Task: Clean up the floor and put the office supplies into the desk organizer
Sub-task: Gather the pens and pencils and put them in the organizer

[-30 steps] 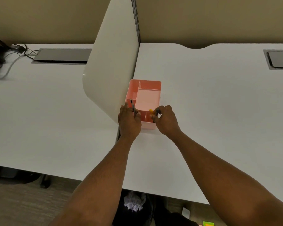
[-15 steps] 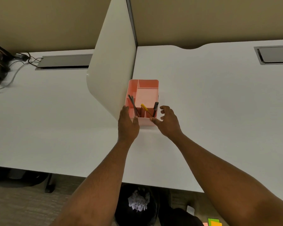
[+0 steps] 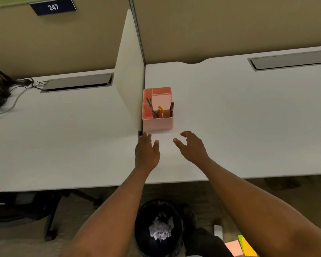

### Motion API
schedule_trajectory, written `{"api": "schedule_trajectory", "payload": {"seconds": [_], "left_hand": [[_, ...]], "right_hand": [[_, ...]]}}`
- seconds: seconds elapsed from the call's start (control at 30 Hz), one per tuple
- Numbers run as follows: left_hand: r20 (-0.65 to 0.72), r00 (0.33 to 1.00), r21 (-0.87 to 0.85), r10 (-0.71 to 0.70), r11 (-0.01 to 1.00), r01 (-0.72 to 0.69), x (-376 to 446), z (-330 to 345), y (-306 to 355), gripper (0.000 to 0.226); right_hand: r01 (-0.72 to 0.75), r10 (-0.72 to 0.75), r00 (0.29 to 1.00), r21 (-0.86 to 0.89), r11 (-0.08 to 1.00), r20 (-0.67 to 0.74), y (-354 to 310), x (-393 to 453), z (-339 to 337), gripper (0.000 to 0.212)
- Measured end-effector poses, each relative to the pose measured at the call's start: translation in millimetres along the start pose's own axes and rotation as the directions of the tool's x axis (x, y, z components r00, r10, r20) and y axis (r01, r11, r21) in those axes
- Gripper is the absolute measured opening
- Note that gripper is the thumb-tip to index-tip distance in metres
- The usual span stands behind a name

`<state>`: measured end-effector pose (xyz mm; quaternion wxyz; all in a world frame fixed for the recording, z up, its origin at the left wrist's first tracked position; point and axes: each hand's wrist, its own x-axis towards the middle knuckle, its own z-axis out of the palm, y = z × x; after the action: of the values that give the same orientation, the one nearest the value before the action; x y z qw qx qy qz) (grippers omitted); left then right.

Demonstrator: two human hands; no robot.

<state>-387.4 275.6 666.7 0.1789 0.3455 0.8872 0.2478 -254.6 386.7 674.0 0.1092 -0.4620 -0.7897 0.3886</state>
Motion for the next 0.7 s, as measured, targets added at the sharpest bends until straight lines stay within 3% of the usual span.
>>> {"api": "schedule_trajectory", "payload": {"seconds": [0.13,0.27,0.47,0.7], "left_hand": [[0.091,0.993,0.173,0.074,0.981,-0.089,-47.0,-13.0,-13.1,0.06],[0.098,0.974,0.342,0.205,0.912,-0.227,-98.5,-23.0,-32.2,0.062],[0.174,0.932,0.395,0.319,0.844,-0.363,-169.5,-25.4,-60.0,0.067],[0.248,0.88,0.352,0.406,0.808,-0.472,-233.7,-10.0,-52.4,0.07]], "right_hand": [[0.02,-0.023,0.998,-0.061,0.998,-0.061,-0.6,-60.2,5.8,0.053],[0.055,-0.084,0.993,-0.291,0.955,-0.088,-1.9,-125.6,18.0,0.062],[0.075,-0.12,0.991,-0.499,0.863,-0.058,11.7,-218.2,28.9,0.071],[-0.041,-0.01,0.996,-0.534,0.845,-0.092,44.4,-301.8,18.3,0.074]]}}
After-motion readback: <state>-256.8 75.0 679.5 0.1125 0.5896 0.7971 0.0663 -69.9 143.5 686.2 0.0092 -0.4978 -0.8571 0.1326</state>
